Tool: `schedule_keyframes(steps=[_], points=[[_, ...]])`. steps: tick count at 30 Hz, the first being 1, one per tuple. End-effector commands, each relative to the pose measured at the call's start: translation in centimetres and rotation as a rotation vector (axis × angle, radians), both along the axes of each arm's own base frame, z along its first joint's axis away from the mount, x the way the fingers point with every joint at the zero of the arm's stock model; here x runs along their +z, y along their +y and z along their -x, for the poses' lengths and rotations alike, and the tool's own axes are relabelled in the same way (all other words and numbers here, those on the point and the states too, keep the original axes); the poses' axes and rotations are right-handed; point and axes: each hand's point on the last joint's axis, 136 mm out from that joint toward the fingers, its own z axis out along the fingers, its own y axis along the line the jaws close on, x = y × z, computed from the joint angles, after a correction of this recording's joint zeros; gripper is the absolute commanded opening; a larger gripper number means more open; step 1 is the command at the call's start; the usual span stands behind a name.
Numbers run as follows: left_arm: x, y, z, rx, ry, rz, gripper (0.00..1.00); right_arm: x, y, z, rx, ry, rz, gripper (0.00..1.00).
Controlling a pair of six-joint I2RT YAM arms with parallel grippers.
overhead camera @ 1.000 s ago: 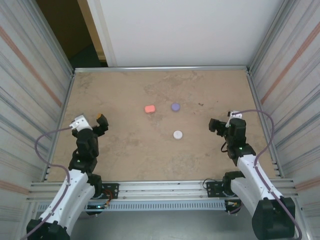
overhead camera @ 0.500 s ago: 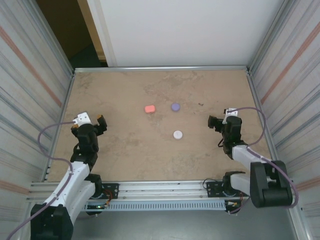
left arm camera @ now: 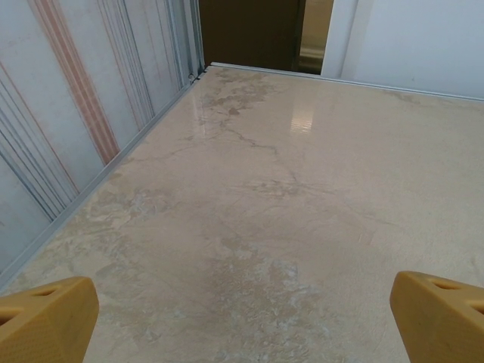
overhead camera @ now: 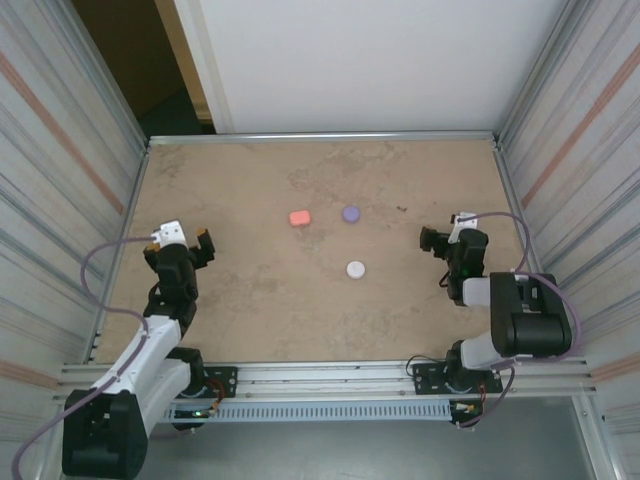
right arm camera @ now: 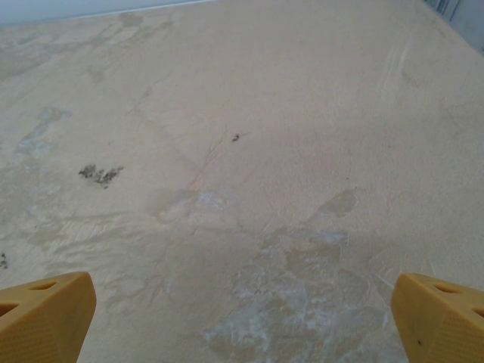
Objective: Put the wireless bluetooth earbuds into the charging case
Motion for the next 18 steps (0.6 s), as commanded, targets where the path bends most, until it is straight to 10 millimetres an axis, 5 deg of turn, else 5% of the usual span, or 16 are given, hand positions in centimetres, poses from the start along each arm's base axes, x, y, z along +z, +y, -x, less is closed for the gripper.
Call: schedule_keyframes(steps=[1,18], points=[[0.6,0.2,-0.5,-0.01,-0.011,-0.04,0.99,1.2,0.2,-1.7,0.031,-0.061,-0.028,0.99],[-1.2,-3.2,-4.3,-0.241,0.019,-0.092,0.99,0.8,0.6,-2.3,0.037,-0.002,-0.007,0.99]])
